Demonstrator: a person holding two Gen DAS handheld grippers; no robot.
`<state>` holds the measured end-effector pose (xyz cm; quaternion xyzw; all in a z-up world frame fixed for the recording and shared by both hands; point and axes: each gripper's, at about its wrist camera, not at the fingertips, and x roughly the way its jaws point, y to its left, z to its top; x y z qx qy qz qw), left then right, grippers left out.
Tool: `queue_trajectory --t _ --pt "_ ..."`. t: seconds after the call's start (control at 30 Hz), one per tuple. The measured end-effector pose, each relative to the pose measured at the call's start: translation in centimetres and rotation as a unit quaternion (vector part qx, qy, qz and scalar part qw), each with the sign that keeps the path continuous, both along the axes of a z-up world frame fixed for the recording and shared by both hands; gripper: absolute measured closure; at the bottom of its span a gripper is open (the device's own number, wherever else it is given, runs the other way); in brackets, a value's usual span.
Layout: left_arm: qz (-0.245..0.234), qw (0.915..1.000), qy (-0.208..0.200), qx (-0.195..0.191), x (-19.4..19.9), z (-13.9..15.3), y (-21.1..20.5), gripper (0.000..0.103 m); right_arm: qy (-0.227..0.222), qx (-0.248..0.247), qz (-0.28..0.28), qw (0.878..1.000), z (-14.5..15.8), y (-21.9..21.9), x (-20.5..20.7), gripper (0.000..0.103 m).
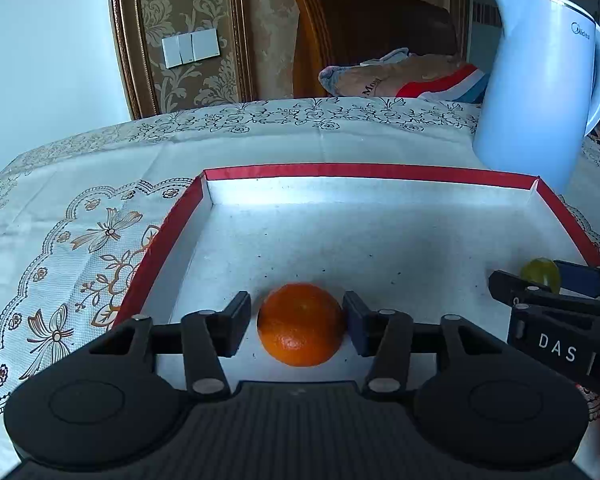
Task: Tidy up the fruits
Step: 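Carry the green citrus in the right tool into the tray while the left carries the orange, then open the right tool releasing the citrus while the left tool releases the orange, then withdraw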
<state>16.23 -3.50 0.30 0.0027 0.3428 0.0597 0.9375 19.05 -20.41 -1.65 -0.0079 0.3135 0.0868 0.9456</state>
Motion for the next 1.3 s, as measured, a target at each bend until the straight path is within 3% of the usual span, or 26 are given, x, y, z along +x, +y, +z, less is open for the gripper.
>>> queue_trajectory --t 0.07,0.2,0.53,0.93,1.3 --pt "0.000 0.9999 -0.016 -0.002 -0.4 0.1 -0.1 0.034 0.002 0.003 -0.003 1.000 0.0 -0.2 -0.1 0.038" --pt "0.005 0.9987 -0.040 0.032 -1.1 0.2 -0.8 0.032 -0.005 -0.009 -0.006 1.000 -0.2 0.0 -0.5 0.020" --pt "0.007 0.9949 -0.094 0.037 -3.3 0.8 -0.4 0.026 -0.006 -0.019 0.027 0.999 -0.7 0.7 -1.2 0.000" --pt "0.029 0.9901 -0.137 -0.007 -8.5 2.0 2.2 0.025 -0.007 -0.020 0.027 0.999 -0.7 0.7 -1.4 0.000" --pt "0.034 0.9894 -0.138 -0.029 -12.4 1.5 4.4 0.022 -0.037 0.008 0.032 0.999 -0.2 -0.5 -3.3 0.000"
